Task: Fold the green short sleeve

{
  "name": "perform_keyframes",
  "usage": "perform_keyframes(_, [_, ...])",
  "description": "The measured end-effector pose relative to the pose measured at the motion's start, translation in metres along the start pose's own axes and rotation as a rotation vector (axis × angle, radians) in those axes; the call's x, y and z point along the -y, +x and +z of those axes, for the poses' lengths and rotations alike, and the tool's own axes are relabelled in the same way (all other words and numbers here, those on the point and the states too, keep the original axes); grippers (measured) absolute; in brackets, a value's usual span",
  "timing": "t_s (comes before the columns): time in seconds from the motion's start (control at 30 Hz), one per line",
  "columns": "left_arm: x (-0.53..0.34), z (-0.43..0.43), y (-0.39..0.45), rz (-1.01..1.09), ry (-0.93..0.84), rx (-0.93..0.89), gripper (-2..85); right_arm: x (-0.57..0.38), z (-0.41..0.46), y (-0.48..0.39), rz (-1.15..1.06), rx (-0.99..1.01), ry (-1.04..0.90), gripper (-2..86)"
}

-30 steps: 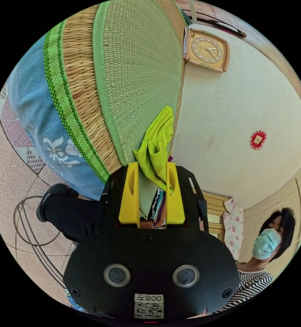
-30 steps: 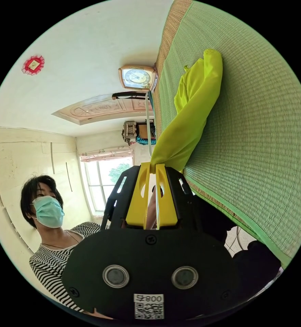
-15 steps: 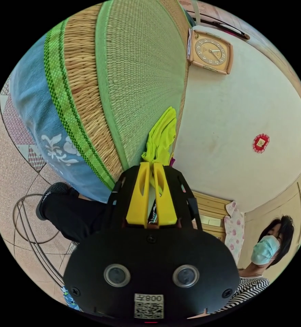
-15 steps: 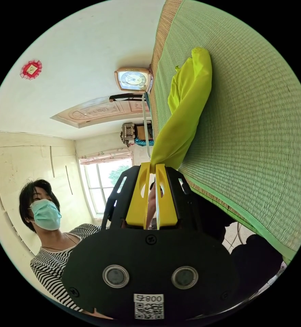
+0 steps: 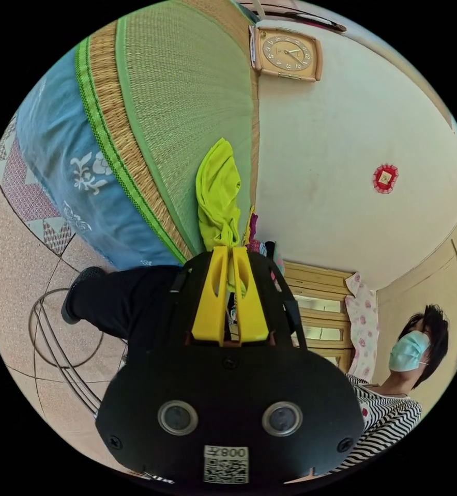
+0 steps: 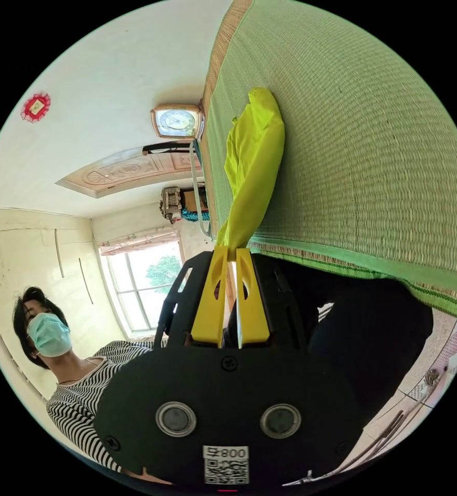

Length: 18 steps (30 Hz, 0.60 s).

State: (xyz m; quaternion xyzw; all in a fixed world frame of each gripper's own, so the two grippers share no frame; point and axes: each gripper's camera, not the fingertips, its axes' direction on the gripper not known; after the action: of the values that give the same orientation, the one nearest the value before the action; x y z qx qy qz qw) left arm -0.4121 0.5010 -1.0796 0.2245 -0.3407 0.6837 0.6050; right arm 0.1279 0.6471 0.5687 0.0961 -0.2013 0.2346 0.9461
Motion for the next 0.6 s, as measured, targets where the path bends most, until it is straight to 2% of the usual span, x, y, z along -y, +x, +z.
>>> perform_keyframes(0.37, [-0.072,0.042,0.071,0.231,-0.056,-0.126,1.3,-0.117,-0.035,-0.102,-0.177,0.037,0.062,2.2])
perform_keyframes(0.6, [-0.106,0.090,0.106,0.309,-0.101,-0.210,1.3,-0.189,-0.071,-0.164,-0.270,0.129,0.160,1.9])
